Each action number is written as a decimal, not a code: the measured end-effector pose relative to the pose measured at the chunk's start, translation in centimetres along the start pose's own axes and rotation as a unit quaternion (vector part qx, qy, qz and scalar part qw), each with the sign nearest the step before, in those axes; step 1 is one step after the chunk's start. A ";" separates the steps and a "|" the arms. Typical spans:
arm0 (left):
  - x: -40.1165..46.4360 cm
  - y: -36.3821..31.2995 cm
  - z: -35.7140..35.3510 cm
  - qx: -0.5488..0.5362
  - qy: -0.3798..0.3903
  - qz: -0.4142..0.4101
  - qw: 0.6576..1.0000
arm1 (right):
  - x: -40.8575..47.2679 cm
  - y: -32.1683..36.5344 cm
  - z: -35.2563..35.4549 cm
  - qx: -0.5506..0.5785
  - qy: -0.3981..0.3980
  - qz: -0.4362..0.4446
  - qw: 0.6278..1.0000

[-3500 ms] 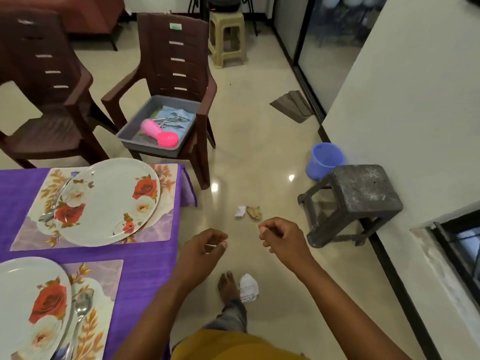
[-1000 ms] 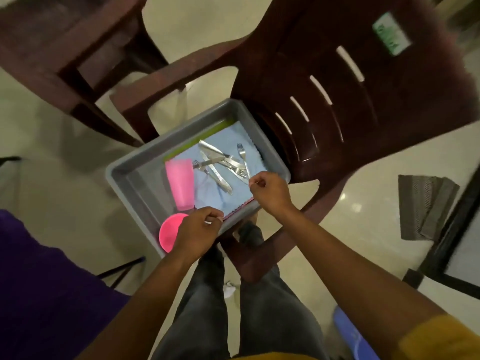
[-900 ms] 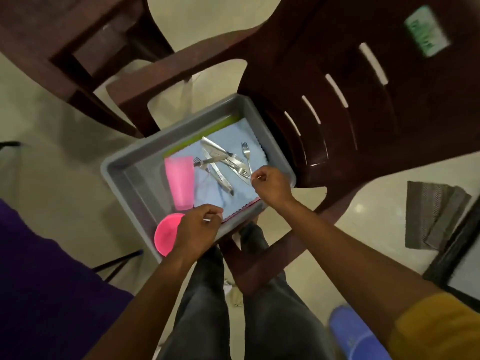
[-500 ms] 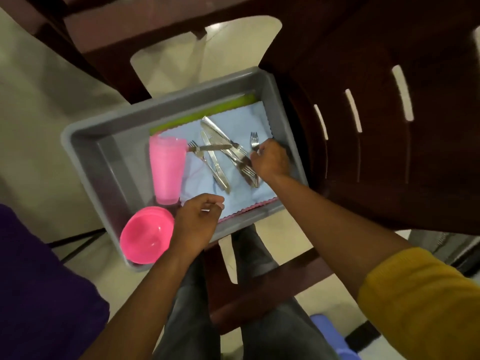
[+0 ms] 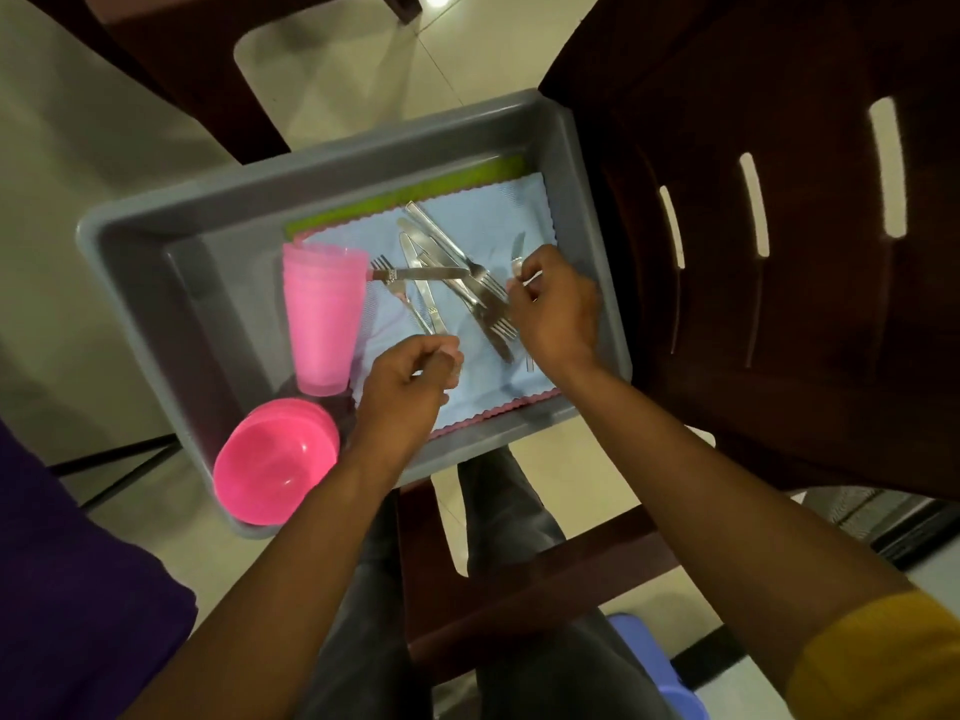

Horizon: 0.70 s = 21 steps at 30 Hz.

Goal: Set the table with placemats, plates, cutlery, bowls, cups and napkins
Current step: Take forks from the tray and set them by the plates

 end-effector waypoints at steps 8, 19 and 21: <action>0.3 -1.6 -1.6 -0.306 0.023 0.112 0.945 | -7.6 4.7 0.3 0.002 0.180 0.144 0.973; -0.3 0.5 0.8 -0.288 0.007 0.127 0.949 | 0.3 3.3 -1.7 -0.045 0.079 0.078 0.993; -0.5 0.6 1.0 -0.289 0.013 0.122 0.949 | 2.0 3.6 -2.7 -0.065 0.076 0.073 0.992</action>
Point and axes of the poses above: each hand's wrist, its own x-axis towards the middle knuckle, its own z-axis out of the back of the hand, y = z × x, the point moved 1 cm from there along x, towards the middle knuckle, and after that the axes turned 2 degrees about y, right-handed, at the moved point
